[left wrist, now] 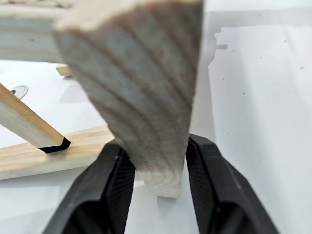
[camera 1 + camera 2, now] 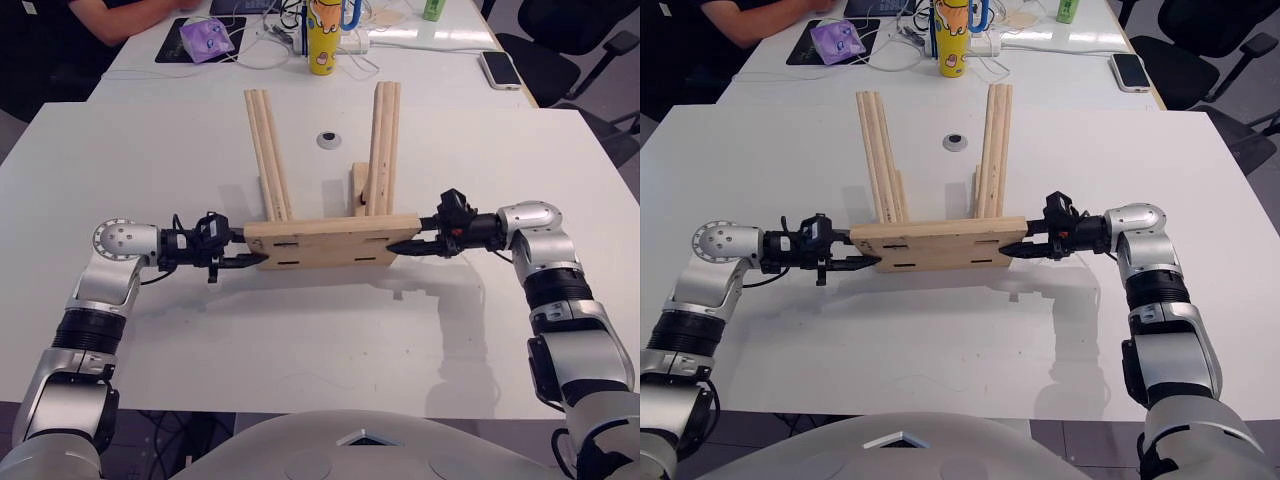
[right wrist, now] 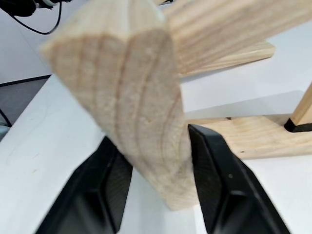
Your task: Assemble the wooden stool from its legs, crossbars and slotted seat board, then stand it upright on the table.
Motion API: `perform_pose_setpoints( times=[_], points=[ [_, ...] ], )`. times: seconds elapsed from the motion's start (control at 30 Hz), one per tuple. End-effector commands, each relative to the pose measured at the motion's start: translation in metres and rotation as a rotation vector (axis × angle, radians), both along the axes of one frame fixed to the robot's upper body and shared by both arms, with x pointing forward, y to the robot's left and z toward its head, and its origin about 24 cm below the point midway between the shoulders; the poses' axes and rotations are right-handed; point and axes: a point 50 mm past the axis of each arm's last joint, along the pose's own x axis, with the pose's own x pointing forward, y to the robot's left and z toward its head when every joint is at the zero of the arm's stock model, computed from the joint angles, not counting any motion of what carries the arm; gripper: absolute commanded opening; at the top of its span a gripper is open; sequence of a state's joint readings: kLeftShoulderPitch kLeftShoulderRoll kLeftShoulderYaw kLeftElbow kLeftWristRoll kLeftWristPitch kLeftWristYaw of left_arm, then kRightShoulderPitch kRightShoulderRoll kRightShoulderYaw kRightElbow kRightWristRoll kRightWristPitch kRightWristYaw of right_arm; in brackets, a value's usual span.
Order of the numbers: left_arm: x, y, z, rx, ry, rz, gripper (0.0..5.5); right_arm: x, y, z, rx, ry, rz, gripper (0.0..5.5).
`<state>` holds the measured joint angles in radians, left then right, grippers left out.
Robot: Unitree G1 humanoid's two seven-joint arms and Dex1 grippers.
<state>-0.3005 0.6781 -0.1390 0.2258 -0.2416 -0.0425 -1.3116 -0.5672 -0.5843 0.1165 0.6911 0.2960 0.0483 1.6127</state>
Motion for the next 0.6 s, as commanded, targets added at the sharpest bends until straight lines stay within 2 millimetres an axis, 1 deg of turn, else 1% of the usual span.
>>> perform_pose_setpoints(
  times=[0.03, 0.13, 0.23, 0.3, 0.33, 0.43, 0.5, 0.57, 0.6],
  points=[
    [-0.005, -0.004, 0.031, -0.135, 0.119, -0.028, 1.45, -0.006, 0.001, 0.030, 0.052, 0.130, 0.039, 1.67],
    [-0.011, -0.005, 0.062, -0.247, 0.261, -0.059, 1.43, -0.015, 0.004, 0.064, 0.069, 0.230, 0.095, 1.67],
    [-0.020, -0.005, 0.093, -0.309, 0.419, -0.104, 1.42, -0.036, 0.003, 0.098, 0.076, 0.394, 0.142, 1.63],
    [-0.028, -0.006, 0.110, -0.343, 0.541, -0.140, 1.41, -0.051, 0.001, 0.117, 0.098, 0.502, 0.162, 1.60],
    [-0.032, -0.005, 0.119, -0.353, 0.608, -0.154, 1.39, -0.060, 0.001, 0.128, 0.122, 0.586, 0.185, 1.57],
    [-0.038, -0.001, 0.145, -0.406, 0.780, -0.196, 1.35, -0.080, 0.002, 0.152, 0.171, 0.811, 0.255, 1.54],
    [-0.039, 0.001, 0.158, -0.427, 0.856, -0.218, 1.33, -0.088, 0.003, 0.164, 0.189, 0.932, 0.301, 1.51],
    [-0.039, 0.003, 0.165, -0.420, 0.920, -0.214, 1.33, -0.088, 0.002, 0.175, 0.232, 1.004, 0.331, 1.50],
    [-0.039, 0.006, 0.166, -0.417, 0.950, -0.195, 1.33, -0.083, 0.001, 0.178, 0.265, 1.028, 0.331, 1.49]
  ],
)
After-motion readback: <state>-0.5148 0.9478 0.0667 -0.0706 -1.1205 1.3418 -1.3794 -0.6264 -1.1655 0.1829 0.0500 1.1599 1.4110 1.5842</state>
